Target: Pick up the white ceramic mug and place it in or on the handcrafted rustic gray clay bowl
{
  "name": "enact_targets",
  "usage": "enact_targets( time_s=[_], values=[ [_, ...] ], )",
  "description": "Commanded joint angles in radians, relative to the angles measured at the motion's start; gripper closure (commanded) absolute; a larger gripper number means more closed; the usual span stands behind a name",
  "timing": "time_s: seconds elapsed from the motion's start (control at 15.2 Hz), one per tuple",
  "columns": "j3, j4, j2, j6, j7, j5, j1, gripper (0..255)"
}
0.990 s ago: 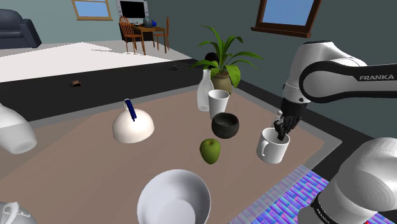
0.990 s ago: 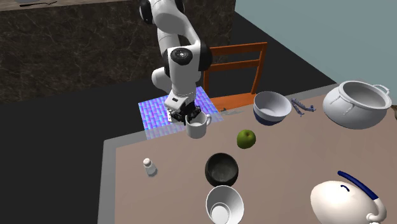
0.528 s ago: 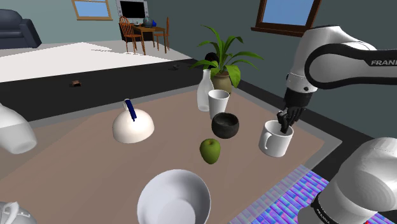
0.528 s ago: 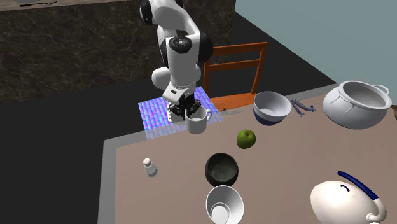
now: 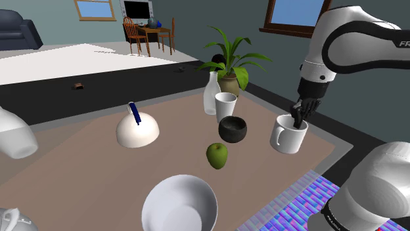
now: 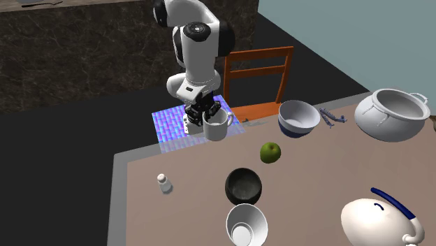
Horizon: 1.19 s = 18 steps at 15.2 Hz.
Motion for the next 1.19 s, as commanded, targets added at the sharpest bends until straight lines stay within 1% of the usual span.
enact_targets(
  time_s=[0.0,0.46,0.79,1.12],
  values=[
    [0.0,0.03,0.006,-0.024,-0.001,0.0,0.0,255],
    [0.002,0.125,0.023,-0.102,-0.002,0.003,0.001,255],
    [0.026,0.265,0.246,-0.019,0.025,0.025,0.018,255],
    [0.045,0.431,0.456,0.024,0.048,0.039,0.028,255]
  ],
)
